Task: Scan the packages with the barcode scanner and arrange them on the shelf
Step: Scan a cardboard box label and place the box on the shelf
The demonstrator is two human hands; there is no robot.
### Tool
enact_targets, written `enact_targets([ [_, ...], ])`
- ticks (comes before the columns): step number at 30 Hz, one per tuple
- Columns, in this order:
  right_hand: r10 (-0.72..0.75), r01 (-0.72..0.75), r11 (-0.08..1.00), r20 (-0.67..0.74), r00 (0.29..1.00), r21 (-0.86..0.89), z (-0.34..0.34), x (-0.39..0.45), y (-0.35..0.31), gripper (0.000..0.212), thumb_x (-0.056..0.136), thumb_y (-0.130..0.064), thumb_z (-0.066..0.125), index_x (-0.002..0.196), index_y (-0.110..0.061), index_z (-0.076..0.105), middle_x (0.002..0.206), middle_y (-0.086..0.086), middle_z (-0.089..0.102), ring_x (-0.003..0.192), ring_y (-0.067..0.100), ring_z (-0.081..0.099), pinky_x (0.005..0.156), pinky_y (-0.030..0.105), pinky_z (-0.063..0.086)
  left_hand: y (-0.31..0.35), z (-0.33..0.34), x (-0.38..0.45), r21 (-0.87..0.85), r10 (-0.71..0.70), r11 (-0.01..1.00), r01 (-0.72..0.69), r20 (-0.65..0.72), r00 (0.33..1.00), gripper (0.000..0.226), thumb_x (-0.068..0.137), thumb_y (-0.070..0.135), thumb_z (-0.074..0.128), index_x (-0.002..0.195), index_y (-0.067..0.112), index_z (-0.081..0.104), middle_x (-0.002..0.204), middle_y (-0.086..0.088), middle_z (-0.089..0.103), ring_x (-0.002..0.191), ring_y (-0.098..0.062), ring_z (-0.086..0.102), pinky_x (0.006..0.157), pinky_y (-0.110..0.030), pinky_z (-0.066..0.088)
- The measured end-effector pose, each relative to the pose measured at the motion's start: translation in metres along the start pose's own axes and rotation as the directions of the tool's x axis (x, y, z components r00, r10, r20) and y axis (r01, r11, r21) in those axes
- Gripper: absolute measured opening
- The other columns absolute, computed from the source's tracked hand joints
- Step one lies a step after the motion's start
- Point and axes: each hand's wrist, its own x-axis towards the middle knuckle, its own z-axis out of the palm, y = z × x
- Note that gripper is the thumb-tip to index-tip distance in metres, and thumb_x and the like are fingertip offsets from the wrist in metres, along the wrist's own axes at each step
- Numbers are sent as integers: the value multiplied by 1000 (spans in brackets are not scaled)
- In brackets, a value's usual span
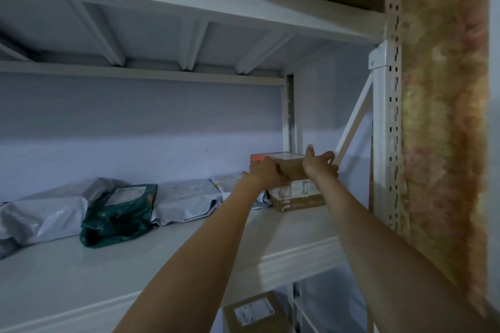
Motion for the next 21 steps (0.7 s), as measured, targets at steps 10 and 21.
enact_targets([
  [10, -218, 220, 847, 62, 974, -483, 24, 5, -15, 60, 106, -42, 15, 154, -11, 32, 155, 20, 31, 142, 38, 28, 121, 50, 20, -4, 2, 24, 88, -78, 993, 74, 49, 996, 52, 90, 48, 56, 132, 17, 55, 127, -11, 61, 121, -33, 54, 108, -54, 39],
  [21, -352, 358, 689, 141, 925, -630, 46, 36, -11, 56, 105, -23, 21, 161, -28, 15, 161, 21, 25, 151, 47, 6, 122, 59, -4, -32, 15, 39, -115, -6, 993, 5, -7, 1000, 60, 94, 33, 58, 145, 8, 37, 129, -15, 59, 115, -31, 59, 104, -43, 45],
])
